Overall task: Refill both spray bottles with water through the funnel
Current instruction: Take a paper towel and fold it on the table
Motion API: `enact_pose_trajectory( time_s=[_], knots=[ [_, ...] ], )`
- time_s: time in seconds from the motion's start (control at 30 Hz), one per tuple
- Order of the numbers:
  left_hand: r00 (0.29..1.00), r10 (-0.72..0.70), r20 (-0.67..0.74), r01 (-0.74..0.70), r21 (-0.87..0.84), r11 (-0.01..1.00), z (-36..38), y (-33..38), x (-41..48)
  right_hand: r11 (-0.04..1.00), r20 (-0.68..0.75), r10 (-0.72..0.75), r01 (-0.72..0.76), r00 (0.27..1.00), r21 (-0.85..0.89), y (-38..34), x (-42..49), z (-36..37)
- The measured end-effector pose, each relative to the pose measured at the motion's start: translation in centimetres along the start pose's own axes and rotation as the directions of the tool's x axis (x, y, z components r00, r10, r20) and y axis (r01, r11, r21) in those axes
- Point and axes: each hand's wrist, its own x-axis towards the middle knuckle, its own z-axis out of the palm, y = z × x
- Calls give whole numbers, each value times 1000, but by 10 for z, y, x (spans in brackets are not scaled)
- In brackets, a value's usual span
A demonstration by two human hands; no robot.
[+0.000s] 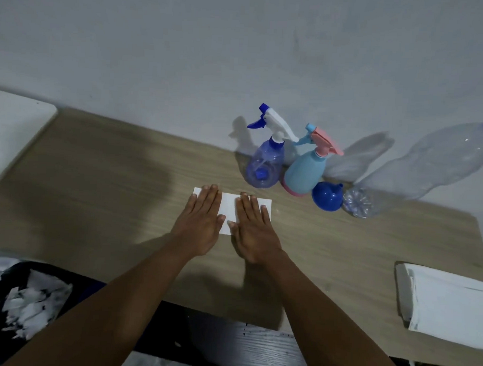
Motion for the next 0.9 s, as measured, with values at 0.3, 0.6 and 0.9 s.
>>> enact_pose_trajectory(
  time_s=[0.3,0.6,0.9],
  knots=[
    [998,36,42,-36,-21,999,15,97,23,999,5,45,-45,999,10,83,-47,-25],
    [981,137,137,-131,-55,990,25,215,34,981,-26,175,-172,984,91,168,-129,-45],
    [933,259,249,-252,-63,966,28,281,30,930,-46,336,-323,941,175,196,-193,-46]
  ],
)
